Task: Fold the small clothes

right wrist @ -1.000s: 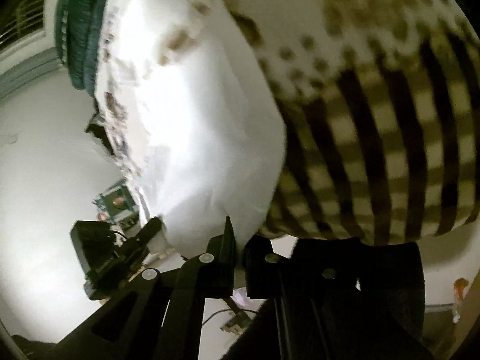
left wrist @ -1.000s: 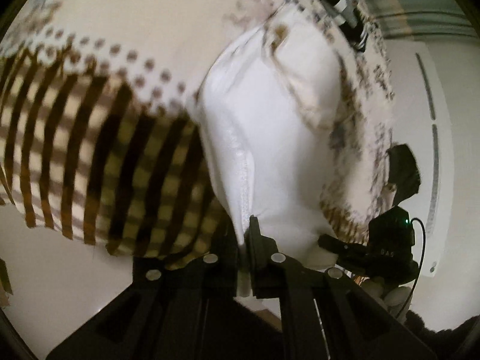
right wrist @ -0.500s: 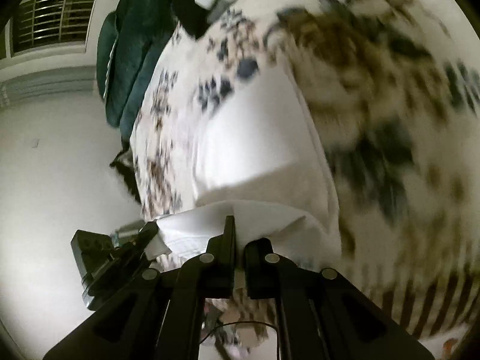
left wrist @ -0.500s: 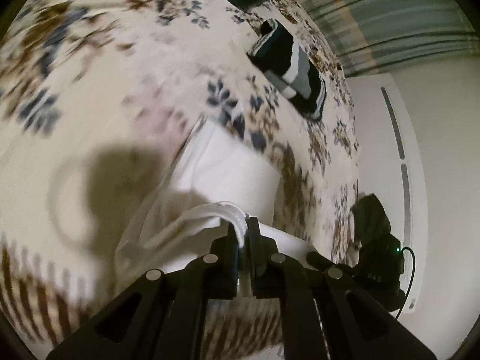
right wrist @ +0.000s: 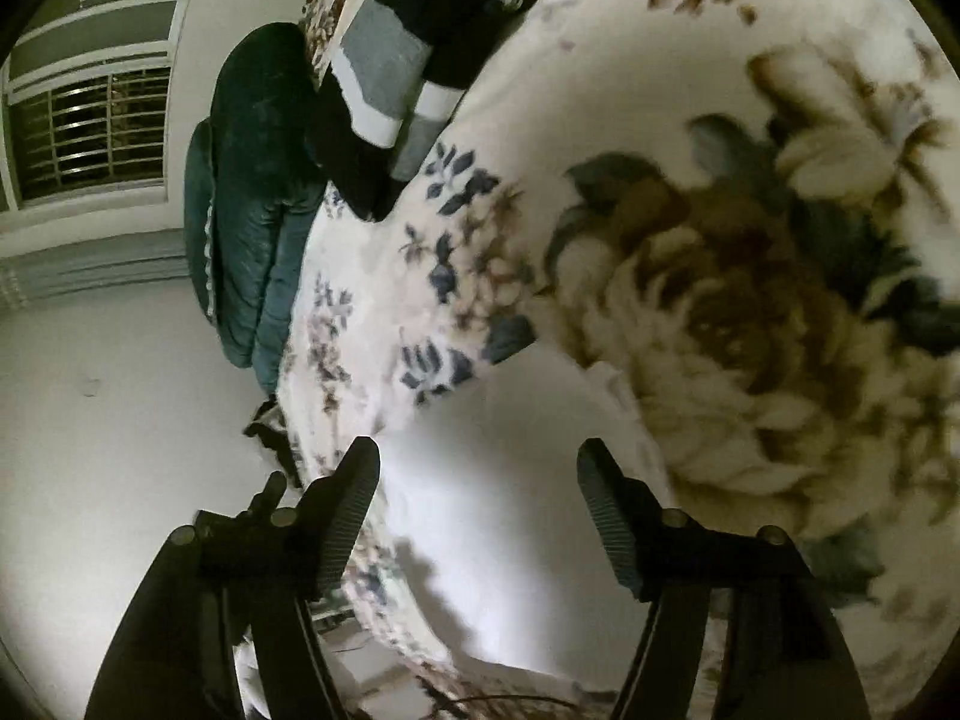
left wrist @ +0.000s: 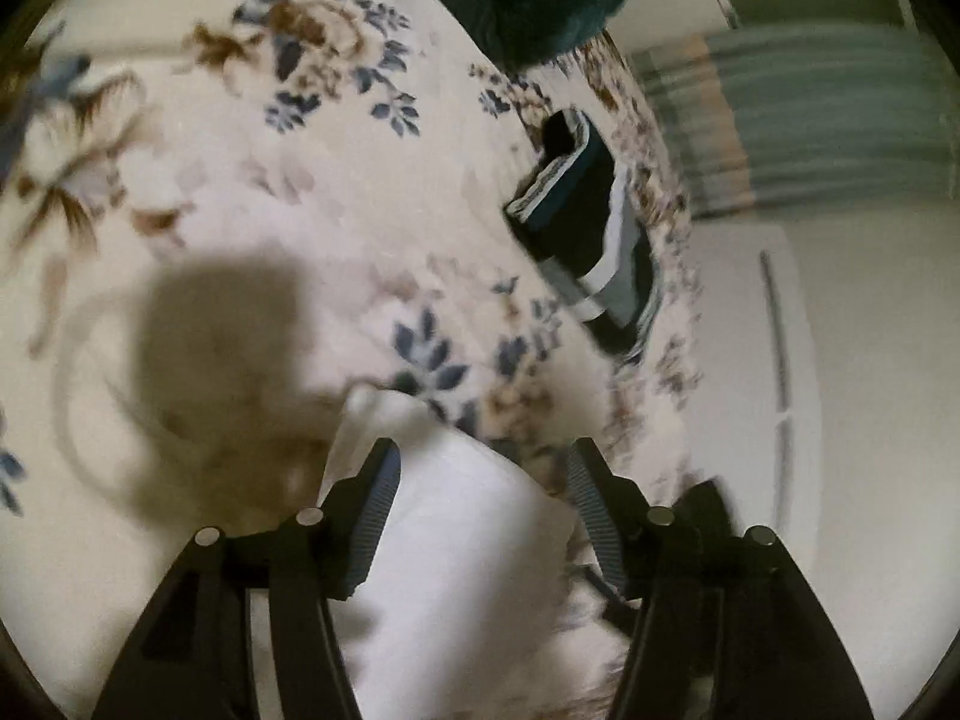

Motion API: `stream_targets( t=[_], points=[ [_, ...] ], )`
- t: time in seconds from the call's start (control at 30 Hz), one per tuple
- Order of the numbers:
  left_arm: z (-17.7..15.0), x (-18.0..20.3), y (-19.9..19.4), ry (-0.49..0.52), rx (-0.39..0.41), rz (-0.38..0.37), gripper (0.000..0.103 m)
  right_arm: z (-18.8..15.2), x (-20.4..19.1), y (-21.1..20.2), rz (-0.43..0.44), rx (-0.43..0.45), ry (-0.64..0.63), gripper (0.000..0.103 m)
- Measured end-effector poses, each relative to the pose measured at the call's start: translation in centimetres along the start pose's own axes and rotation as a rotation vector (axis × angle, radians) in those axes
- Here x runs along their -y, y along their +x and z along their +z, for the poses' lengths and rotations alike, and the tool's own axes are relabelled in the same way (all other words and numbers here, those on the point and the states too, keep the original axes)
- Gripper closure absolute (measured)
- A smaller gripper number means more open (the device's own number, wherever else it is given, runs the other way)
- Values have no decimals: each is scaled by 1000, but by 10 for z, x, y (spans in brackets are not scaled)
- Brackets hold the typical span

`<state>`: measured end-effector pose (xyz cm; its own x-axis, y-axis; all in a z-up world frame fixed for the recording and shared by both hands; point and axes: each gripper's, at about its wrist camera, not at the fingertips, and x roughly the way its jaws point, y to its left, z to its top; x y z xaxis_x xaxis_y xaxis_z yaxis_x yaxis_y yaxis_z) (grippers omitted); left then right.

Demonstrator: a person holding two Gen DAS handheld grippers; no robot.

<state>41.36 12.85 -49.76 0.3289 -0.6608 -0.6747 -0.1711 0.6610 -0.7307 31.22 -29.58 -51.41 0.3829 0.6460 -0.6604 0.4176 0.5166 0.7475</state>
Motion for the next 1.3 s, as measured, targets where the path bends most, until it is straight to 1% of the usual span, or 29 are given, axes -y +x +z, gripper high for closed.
stream_targets(
  t=[0.03,0.1,0.17,0.2,0.23,0.27,0.3,0.33,0.37,0.4,0.43,0.47,0.5,0.53,0.6,0.77,0.87,0.9,0.93,0.97,1.0,1.03,1.1,1.13,1.17,1.2,1.23,1.27,1.3],
  points=[
    [-1,0,4,41,-18,52,47,-1,2,-2,-28,1,-10,33],
    [-4,-3,16,95,-68,119,47,-2,8,-1,-131,-16,-42,33],
    [-6,-12,37,115,-126,179,47,0,15,7,-185,-36,-64,33],
    [-5,-16,45,108,-146,186,47,2,20,13,-204,-49,-63,33],
    [-5,-19,53,100,-162,184,49,4,23,17,-206,-54,-58,33],
    [-3,-21,59,99,-161,174,50,7,27,24,-203,-62,-54,33],
    [-2,-20,61,105,-148,170,61,11,28,29,-198,-68,-53,33],
    [-1,-17,62,122,-133,165,94,14,28,34,-191,-69,-57,33],
    [0,-13,63,147,-135,171,101,18,27,37,-179,-67,-65,40],
    [0,-11,62,166,-125,178,101,21,25,41,-150,-63,-80,68],
    [0,-9,59,179,-109,183,101,22,21,43,-154,-63,-98,85],
    [1,-8,57,185,-98,186,101,25,17,46,-184,-59,-121,99],
    [1,-9,54,184,-91,189,101,26,14,47,-190,-49,-133,100],
    [3,-10,54,181,-88,195,101,27,10,46,-187,-29,-148,101],
    [8,-17,54,168,-93,200,101,29,2,46,-213,-5,-172,101],
    [19,-34,56,129,-95,224,101,34,8,58,-305,-17,-161,101],
    [20,-37,52,108,-144,153,99,36,10,61,-304,-60,-144,98],
    [18,-38,49,95,-159,135,92,37,11,59,-291,-74,-127,93],
    [13,-41,45,78,-181,106,74,36,11,55,-269,-89,-114,87],
    [9,-42,41,68,-189,94,65,34,11,49,-255,-99,-109,63],
    [1,-44,35,56,-190,78,51,31,11,44,-251,-103,-106,47],
    [-5,-46,31,47,-189,68,51,26,12,36,-241,-105,-105,44],
    [-22,-48,24,31,-204,58,51,11,17,26,-214,-135,-93,44],
    [-30,-49,21,37,-206,56,53,4,20,24,-214,-155,-90,44],
    [-40,-48,19,49,-205,60,53,-6,24,22,-216,-175,-87,44],
    [-47,-47,18,60,-205,69,63,-16,30,23,-217,-200,-81,44],
    [-54,-46,17,70,-207,72,99,-26,36,26,-209,-230,-71,44],
    [-59,-47,18,73,-214,82,100,-33,40,27,-198,-243,-60,44],
    [-62,-47,18,74,-206,92,100,-40,46,29,-179,-245,-41,53]
  ],
)
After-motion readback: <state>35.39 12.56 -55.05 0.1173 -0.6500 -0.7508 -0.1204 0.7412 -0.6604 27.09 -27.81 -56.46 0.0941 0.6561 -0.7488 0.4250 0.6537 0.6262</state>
